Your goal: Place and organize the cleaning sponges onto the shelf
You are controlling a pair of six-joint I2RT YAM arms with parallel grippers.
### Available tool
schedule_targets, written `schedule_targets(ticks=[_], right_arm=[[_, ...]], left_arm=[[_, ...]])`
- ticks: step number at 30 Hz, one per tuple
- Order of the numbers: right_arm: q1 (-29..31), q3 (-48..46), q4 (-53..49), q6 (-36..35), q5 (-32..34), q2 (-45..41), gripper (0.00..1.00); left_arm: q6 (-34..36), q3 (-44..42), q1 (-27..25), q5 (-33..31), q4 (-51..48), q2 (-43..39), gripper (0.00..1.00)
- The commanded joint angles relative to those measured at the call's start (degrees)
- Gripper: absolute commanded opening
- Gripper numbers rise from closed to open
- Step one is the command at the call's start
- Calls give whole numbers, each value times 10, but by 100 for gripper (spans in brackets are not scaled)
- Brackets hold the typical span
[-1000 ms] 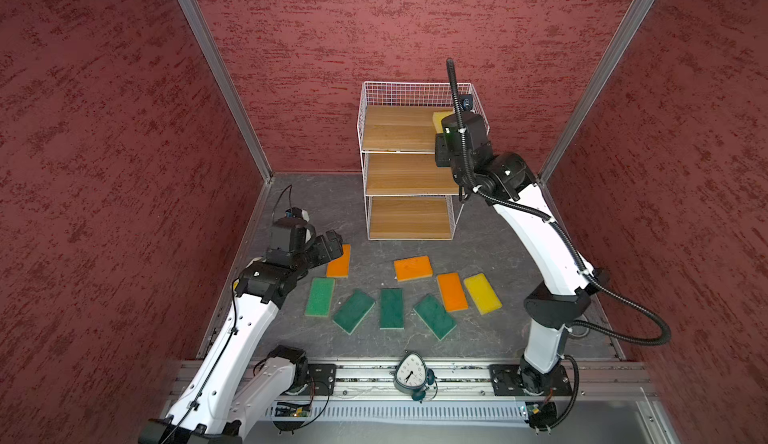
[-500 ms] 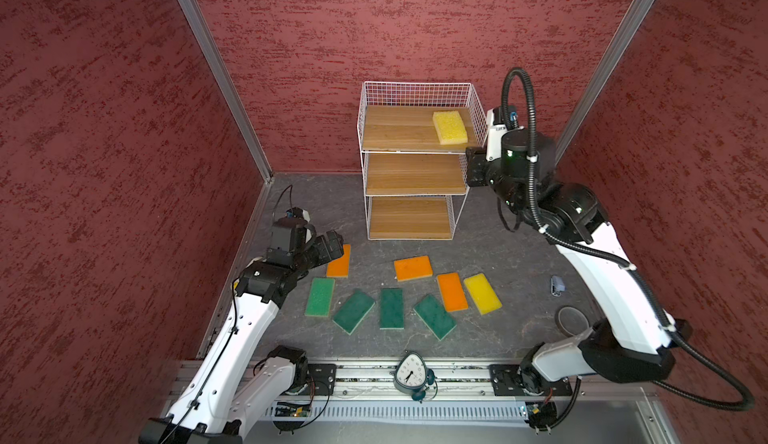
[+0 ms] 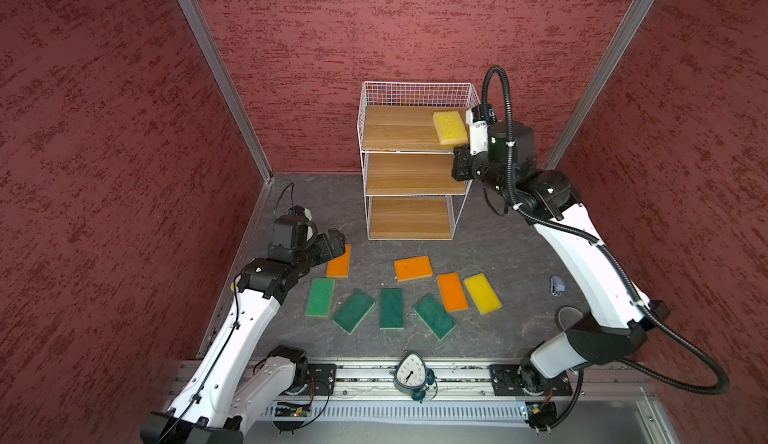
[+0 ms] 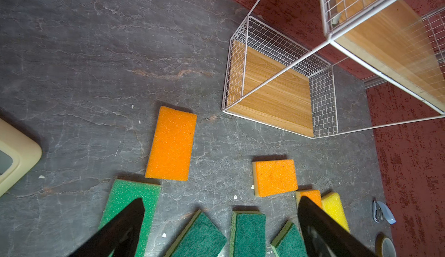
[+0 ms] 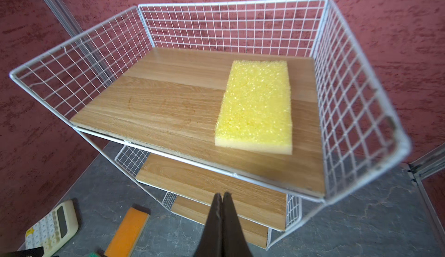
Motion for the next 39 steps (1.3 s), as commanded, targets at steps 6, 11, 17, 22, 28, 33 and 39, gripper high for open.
schedule_targets(ticks=[6,11,17,22,28,33,39], right_arm=[[-33,33,22,12,-87,8,0],[-45,30,30,15,-95,15,0],[-55,30,34,22,-81,26,0],[-55,19,48,22,-58,28,0],[-55,9,63,21,-38,26,0],[-55,-10,82,28,-28,18,0],[-55,-19,87,36,-13,16,0]], left_arm=[[-3,15,3,9,27,19,100],[-5,24,0,17,25,19,100],[0,31,1,9,23,20,100],[0,35,0,10,26,26,100],[-3,35,0,9,29,26,100],[-5,33,0,8,31,31,100],[-6,35,1,10,36,40,100]])
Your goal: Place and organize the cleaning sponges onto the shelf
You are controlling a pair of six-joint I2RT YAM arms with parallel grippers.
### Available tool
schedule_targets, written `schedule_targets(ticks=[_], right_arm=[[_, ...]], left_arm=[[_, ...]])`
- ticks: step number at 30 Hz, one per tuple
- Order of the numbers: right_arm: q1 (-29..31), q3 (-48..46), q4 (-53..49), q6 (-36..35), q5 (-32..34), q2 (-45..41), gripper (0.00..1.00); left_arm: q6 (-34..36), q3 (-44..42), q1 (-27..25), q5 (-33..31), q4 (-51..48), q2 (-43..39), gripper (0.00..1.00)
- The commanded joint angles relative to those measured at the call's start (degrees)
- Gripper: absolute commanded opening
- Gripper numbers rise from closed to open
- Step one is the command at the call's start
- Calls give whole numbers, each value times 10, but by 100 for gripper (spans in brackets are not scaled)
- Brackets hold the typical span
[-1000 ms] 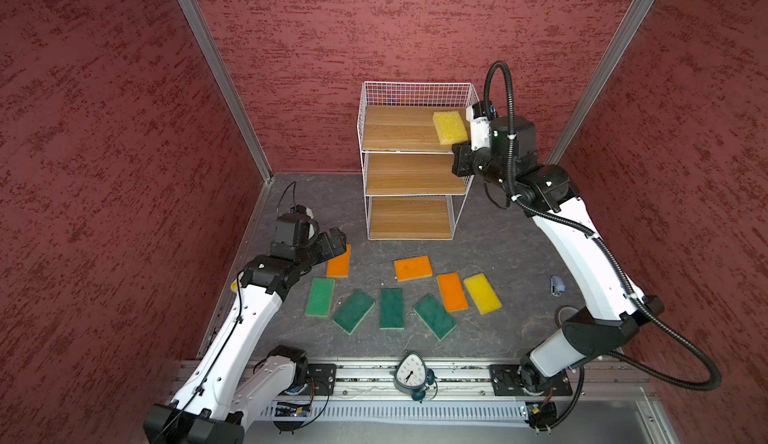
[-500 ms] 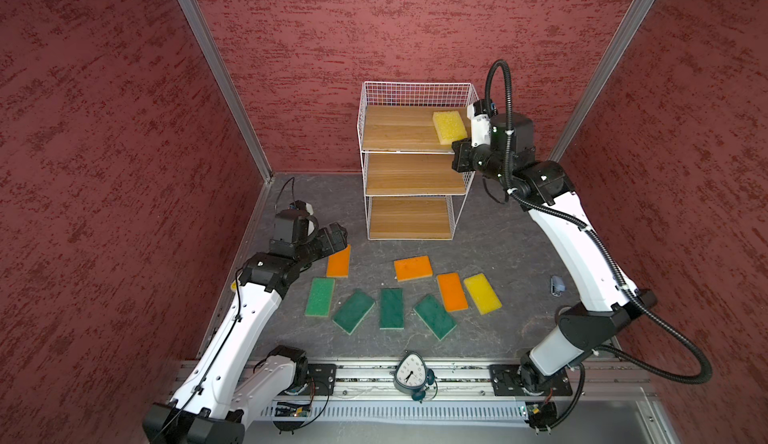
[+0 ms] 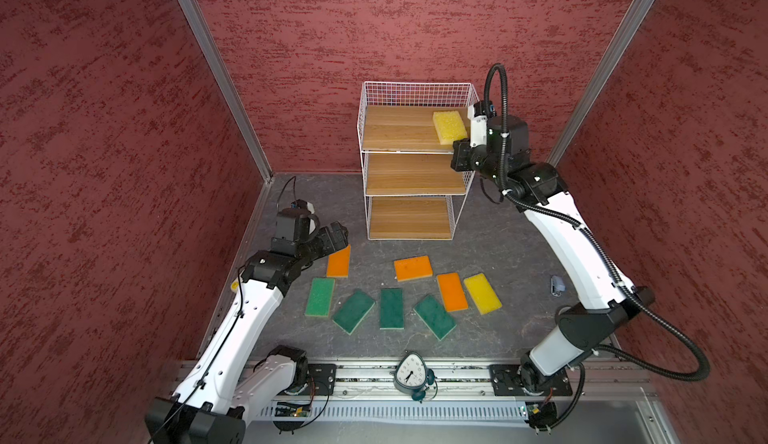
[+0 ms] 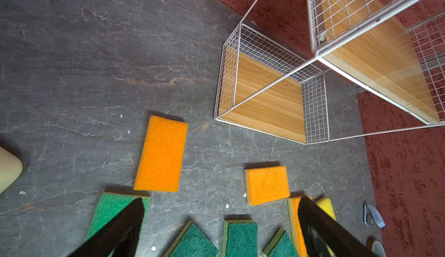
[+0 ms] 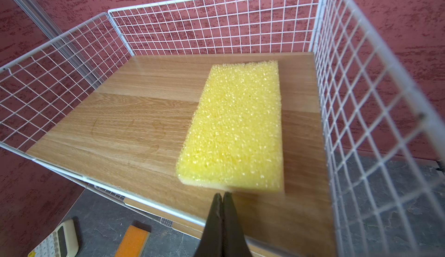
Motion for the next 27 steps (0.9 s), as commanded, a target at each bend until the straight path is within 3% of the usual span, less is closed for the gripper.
schedule_targets(ticks=[1,27], right_arm=[[-2,-8,30,7,21,-14,0],[11,22,33,20,12,37,0]], left_arm=[[0,15,0,1,11,3,100],[0,9,0,-4,15,4,100]])
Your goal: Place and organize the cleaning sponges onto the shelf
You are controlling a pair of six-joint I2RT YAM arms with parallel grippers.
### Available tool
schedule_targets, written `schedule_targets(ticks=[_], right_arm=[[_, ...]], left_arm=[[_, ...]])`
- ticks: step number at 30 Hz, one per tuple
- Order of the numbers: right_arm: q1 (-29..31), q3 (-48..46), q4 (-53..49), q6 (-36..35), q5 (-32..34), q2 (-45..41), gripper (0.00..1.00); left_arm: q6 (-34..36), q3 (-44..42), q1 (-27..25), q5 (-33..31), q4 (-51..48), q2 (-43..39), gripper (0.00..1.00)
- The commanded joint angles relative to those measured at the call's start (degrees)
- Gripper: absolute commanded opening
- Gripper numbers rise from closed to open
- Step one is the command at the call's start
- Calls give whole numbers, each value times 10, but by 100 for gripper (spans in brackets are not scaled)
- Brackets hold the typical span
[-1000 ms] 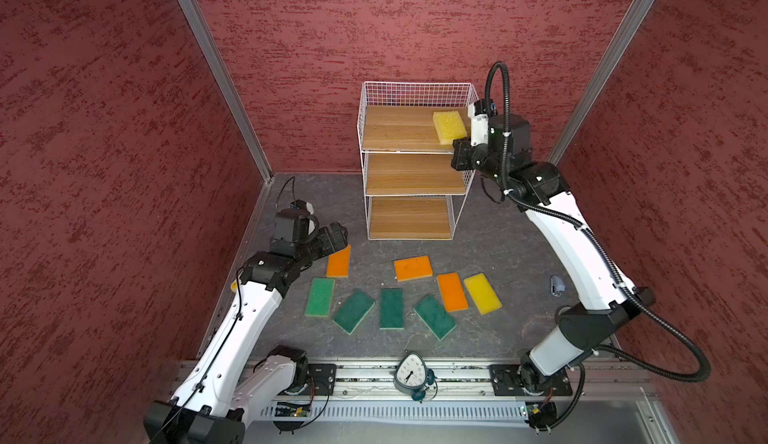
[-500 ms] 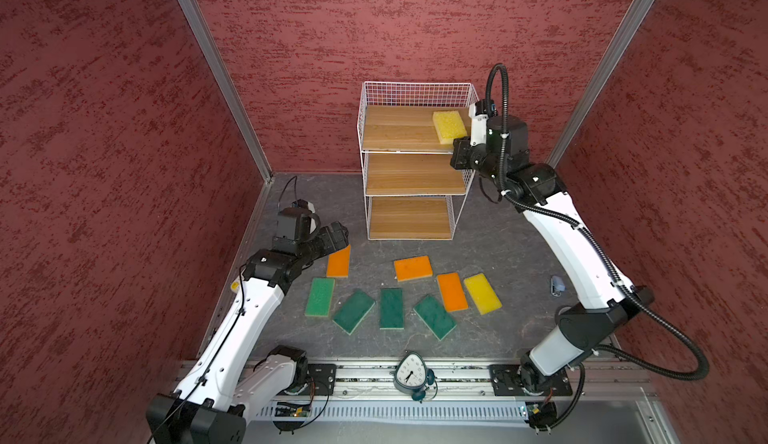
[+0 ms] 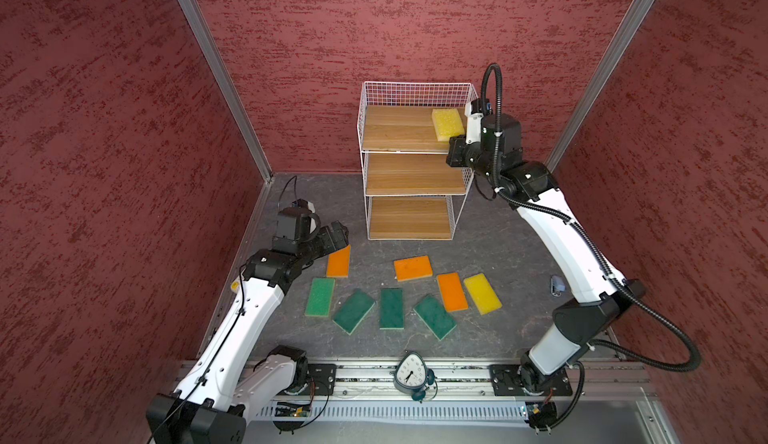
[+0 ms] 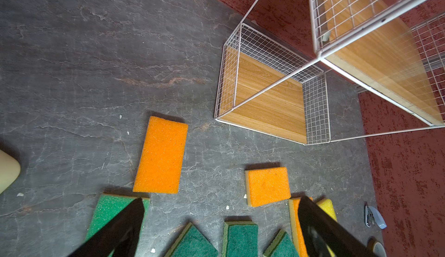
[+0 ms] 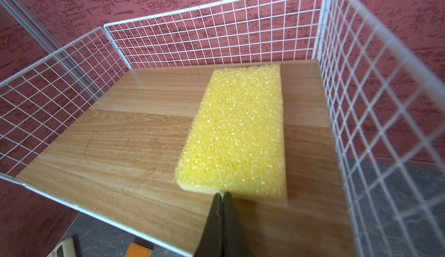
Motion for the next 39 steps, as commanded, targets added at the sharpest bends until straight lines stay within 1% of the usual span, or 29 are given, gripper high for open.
schedule_targets(ticks=[1,9,15,18,23,25,26,28,29,32,34,37,39], right_arm=[[5,16,-6,3,8,11,0],[12,24,-9,0,1,21,0],[22,27,-23,-14,15,16,0],[27,19,-30,-18,33,0,0],[37,-34,-17,-25,46,-63,0],[40,-56,-14,-28,47,-93,12],[40,-63,-17,-30,47,-105,21],[40,-78,-25,-41,54,-129,37],[40,-86,-28,-46,57,-144,42],[37,-139,-11,-71,62,-198,55],[27,-170,0,-75,55,-229,59],[-13,-192,-4,-62,17,-248,68],[-37,-204,-7,-56,-8,-251,71]], left_arm=[[0,9,0,-3,12,0,100],[-2,2,0,-1,17,0,100],[2,2,0,-5,13,4,100],[3,6,0,-16,3,6,100],[17,11,-5,-36,-12,6,100],[25,16,-11,-49,-23,9,100],[29,20,-15,-58,-30,12,100],[37,26,-34,-92,-45,13,100],[42,28,-45,-109,-50,12,100],[57,35,-76,-146,-73,13,100],[62,40,-94,-160,-89,17,100],[54,36,-109,-164,-98,16,100],[49,28,-117,-166,-101,13,100]])
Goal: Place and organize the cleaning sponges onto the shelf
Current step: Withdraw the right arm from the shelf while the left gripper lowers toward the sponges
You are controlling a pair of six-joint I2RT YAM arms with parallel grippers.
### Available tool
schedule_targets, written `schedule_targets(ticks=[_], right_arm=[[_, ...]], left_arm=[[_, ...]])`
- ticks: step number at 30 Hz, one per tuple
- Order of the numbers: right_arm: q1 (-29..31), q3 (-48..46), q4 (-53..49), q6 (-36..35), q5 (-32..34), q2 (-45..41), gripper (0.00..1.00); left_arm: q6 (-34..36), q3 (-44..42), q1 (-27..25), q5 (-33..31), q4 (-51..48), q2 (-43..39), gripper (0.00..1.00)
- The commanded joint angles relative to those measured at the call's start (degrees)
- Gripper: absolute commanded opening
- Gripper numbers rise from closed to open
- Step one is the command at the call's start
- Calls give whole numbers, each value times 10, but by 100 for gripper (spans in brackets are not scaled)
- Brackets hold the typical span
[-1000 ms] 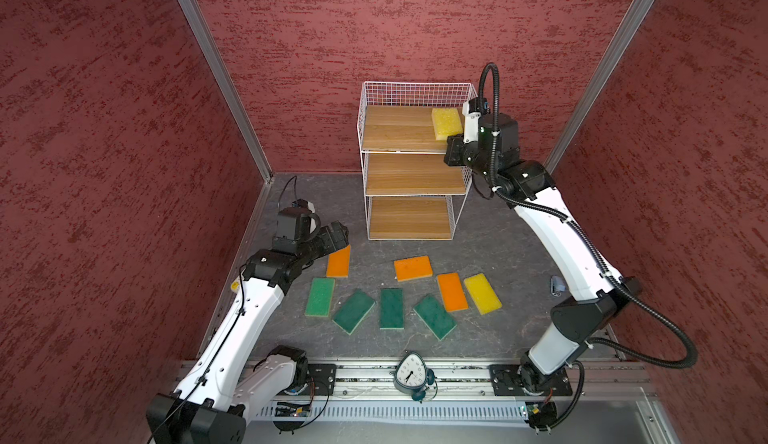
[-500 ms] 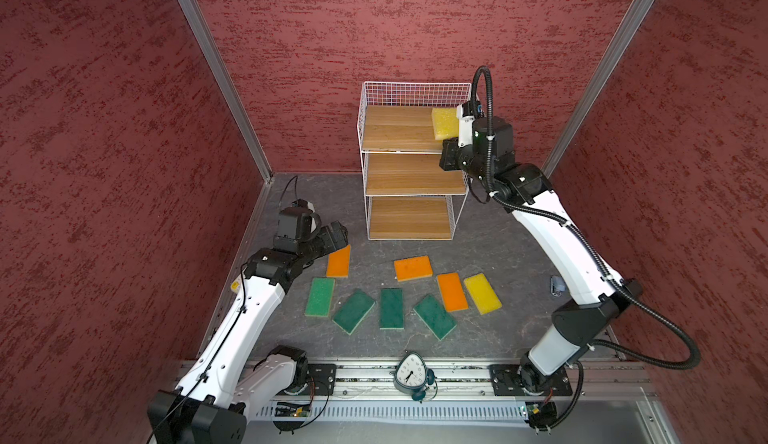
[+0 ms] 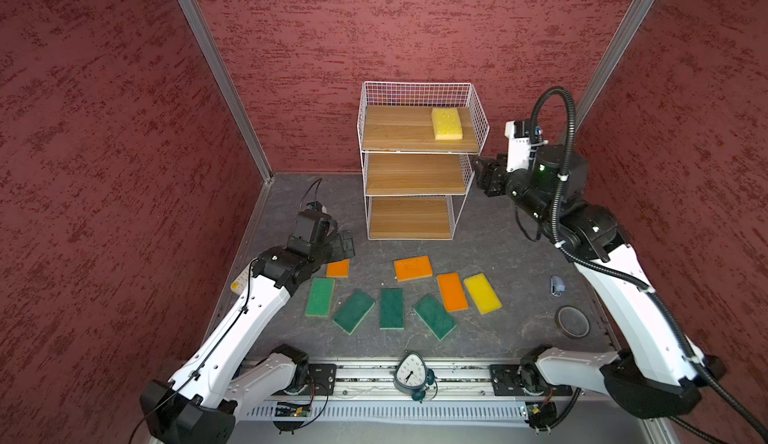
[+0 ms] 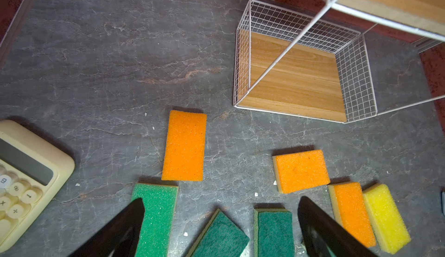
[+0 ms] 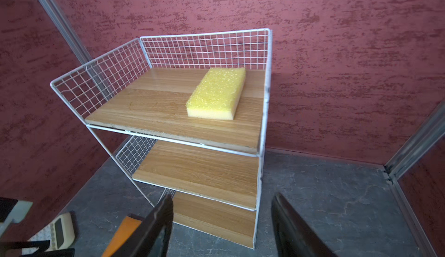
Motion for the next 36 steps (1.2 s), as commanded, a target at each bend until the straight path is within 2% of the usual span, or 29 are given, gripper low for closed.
schedule_targets(ticks=[1,3,5,7,11,19,24,30,36], right_arm=[[-36,-27,10,0,-49,3,73],[-53,-55,24,7,-70,-3,90],[-73,-97,51,17,-99,-13,95],[-99,-147,87,33,-139,-20,96],[-136,-219,110,49,-171,-27,95],[-168,-338,118,54,-156,-70,95],[-207,-400,164,114,-160,-51,94],[-256,-426,190,158,-180,-24,99],[-271,-443,220,199,-196,15,99]], left_arm=[[1,-4,-15,-29,-25,-4,100],[-7,-11,-24,-39,-29,-9,100],[-15,-22,-32,-45,-28,-14,100],[-19,-32,-37,-43,-30,-15,100],[-23,-41,-50,-63,-39,-11,100],[-23,-66,-72,-60,-13,0,100],[-32,-91,-87,-60,24,22,100],[-24,-113,-115,-61,59,34,100],[-48,-126,-127,-38,58,47,100]])
